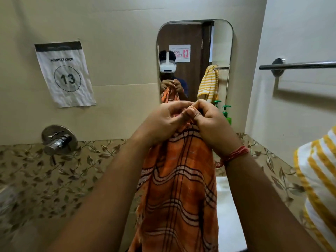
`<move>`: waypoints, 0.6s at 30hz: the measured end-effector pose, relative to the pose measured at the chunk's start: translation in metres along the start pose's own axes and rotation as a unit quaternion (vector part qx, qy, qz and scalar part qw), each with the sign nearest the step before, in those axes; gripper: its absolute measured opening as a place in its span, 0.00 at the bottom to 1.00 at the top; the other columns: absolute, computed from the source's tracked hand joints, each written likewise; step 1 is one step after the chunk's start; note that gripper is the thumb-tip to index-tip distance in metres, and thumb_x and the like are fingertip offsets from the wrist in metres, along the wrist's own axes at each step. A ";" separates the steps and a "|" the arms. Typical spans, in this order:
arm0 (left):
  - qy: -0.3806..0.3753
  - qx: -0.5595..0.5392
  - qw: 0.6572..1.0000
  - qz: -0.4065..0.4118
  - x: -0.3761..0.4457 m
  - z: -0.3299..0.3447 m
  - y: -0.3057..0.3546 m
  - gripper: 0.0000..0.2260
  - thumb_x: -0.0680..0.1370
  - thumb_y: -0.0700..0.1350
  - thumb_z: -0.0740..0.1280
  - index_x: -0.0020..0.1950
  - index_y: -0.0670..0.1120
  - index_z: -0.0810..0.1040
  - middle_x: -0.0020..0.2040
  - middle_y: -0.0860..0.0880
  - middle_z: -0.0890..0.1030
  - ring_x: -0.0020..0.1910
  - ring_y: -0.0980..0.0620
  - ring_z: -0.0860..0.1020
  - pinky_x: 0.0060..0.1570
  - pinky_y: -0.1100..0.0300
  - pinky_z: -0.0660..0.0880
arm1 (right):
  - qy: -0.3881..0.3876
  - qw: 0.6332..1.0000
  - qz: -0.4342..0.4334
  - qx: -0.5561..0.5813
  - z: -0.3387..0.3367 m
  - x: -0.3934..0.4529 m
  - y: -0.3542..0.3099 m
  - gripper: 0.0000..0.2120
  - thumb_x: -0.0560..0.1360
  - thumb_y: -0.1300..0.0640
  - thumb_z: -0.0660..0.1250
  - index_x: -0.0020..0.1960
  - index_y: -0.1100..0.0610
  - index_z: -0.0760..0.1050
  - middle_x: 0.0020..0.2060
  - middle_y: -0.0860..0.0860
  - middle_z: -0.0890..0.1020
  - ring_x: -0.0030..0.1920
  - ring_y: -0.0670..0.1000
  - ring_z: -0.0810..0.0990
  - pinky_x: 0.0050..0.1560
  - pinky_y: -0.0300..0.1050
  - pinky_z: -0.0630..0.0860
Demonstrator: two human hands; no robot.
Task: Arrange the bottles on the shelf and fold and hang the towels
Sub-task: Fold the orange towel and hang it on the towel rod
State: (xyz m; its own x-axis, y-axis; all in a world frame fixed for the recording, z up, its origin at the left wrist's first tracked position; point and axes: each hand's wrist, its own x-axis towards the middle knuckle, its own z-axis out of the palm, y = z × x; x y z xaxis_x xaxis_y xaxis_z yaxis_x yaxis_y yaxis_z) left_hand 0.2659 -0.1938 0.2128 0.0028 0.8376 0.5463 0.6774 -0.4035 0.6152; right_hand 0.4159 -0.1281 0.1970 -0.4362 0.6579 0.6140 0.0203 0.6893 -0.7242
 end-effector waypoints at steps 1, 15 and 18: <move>-0.018 -0.009 1.000 -0.007 0.001 0.002 -0.001 0.13 0.81 0.54 0.66 0.63 0.52 0.81 0.55 0.54 0.84 0.52 0.60 0.82 0.51 0.62 0.79 | 0.001 1.000 -0.001 -0.010 0.001 0.000 -0.001 0.07 0.82 0.56 0.61 0.49 0.59 0.75 0.43 0.54 0.81 0.45 0.54 0.81 0.50 0.59 0.81; 0.226 0.031 0.971 -0.071 0.002 -0.018 -0.021 0.07 0.80 0.54 0.68 0.50 0.51 0.80 0.43 0.56 0.82 0.37 0.61 0.79 0.34 0.73 0.71 | -0.004 0.998 0.038 -0.045 -0.027 -0.023 0.023 0.12 0.80 0.50 0.65 0.43 0.56 0.78 0.38 0.52 0.82 0.39 0.50 0.80 0.41 0.46 0.77; 0.010 0.037 0.999 -0.012 0.000 -0.004 -0.005 0.17 0.80 0.53 0.68 0.69 0.55 0.75 0.60 0.55 0.81 0.52 0.60 0.80 0.48 0.68 0.77 | -0.020 0.999 0.005 -0.044 -0.017 -0.017 0.013 0.11 0.80 0.52 0.65 0.42 0.58 0.77 0.37 0.53 0.80 0.39 0.49 0.79 0.40 0.45 0.75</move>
State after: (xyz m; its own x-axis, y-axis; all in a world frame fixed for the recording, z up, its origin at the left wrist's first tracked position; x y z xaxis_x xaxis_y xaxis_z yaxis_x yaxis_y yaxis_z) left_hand 0.2593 -0.1931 0.2125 -0.0291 0.8388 0.5436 0.7295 -0.3540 0.5853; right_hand 0.4391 -0.1257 0.1827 -0.4705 0.6533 0.5931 0.1030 0.7083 -0.6984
